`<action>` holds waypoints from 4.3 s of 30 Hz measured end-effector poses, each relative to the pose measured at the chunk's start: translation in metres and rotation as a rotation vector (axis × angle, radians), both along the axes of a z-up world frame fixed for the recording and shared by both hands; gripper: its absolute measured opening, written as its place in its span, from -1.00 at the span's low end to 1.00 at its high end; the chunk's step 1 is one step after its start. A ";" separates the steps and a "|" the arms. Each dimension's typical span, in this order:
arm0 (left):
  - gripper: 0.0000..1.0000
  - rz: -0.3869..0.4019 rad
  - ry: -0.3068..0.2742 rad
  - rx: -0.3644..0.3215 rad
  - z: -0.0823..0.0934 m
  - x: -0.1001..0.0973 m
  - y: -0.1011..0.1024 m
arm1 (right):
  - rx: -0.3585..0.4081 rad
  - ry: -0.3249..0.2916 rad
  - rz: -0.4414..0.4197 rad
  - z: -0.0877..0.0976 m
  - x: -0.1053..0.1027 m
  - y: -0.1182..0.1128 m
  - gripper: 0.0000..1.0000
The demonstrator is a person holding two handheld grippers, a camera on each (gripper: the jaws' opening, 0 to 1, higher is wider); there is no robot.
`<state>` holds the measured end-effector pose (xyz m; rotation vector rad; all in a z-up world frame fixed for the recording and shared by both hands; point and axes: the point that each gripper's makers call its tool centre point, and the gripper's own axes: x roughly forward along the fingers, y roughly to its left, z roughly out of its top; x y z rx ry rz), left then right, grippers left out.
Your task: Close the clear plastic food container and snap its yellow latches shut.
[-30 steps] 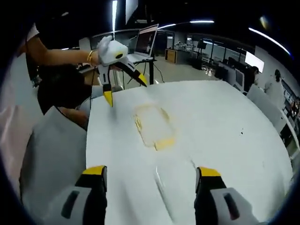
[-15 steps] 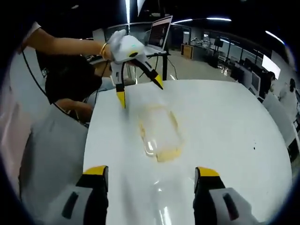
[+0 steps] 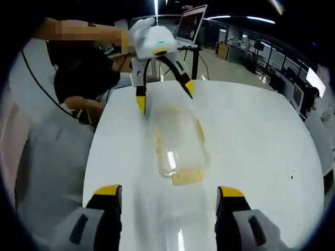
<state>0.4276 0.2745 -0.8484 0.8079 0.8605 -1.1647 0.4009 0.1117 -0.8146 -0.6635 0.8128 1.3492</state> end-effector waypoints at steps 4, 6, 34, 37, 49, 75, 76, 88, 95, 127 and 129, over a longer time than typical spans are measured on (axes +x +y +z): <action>0.52 -0.002 0.011 0.015 -0.005 0.004 0.001 | -0.021 -0.024 0.004 -0.007 0.010 0.004 0.45; 0.51 -0.002 0.021 0.020 -0.008 0.005 0.003 | -0.030 -0.028 -0.001 -0.011 0.015 0.007 0.45; 0.29 -0.054 0.063 0.112 -0.039 0.010 0.023 | -0.108 -0.031 0.059 -0.059 0.029 0.035 0.32; 0.23 -0.055 0.094 0.099 -0.040 0.006 0.023 | -0.139 -0.045 0.072 -0.065 0.031 0.032 0.30; 0.22 -0.050 0.101 0.082 -0.040 0.006 0.024 | -0.165 -0.030 0.119 -0.077 0.027 0.034 0.14; -0.23 -0.197 0.095 0.233 -0.036 0.011 0.028 | -0.145 -0.033 0.123 -0.076 0.034 0.032 -0.25; -0.24 -0.169 0.107 0.222 -0.037 0.011 0.026 | -0.142 -0.034 0.125 -0.076 0.034 0.033 -0.26; -0.25 -0.175 0.104 0.263 -0.037 0.011 0.025 | -0.135 -0.038 0.097 -0.075 0.029 0.033 -0.27; -0.25 -0.176 0.097 0.268 -0.036 0.012 0.028 | -0.158 -0.033 0.100 -0.074 0.028 0.034 -0.28; -0.25 -0.139 0.113 0.255 0.031 0.010 0.031 | -0.124 -0.031 0.145 -0.004 0.026 0.032 -0.28; -0.26 -0.135 0.121 0.242 0.037 0.008 0.030 | -0.122 -0.036 0.150 0.001 0.026 0.030 -0.28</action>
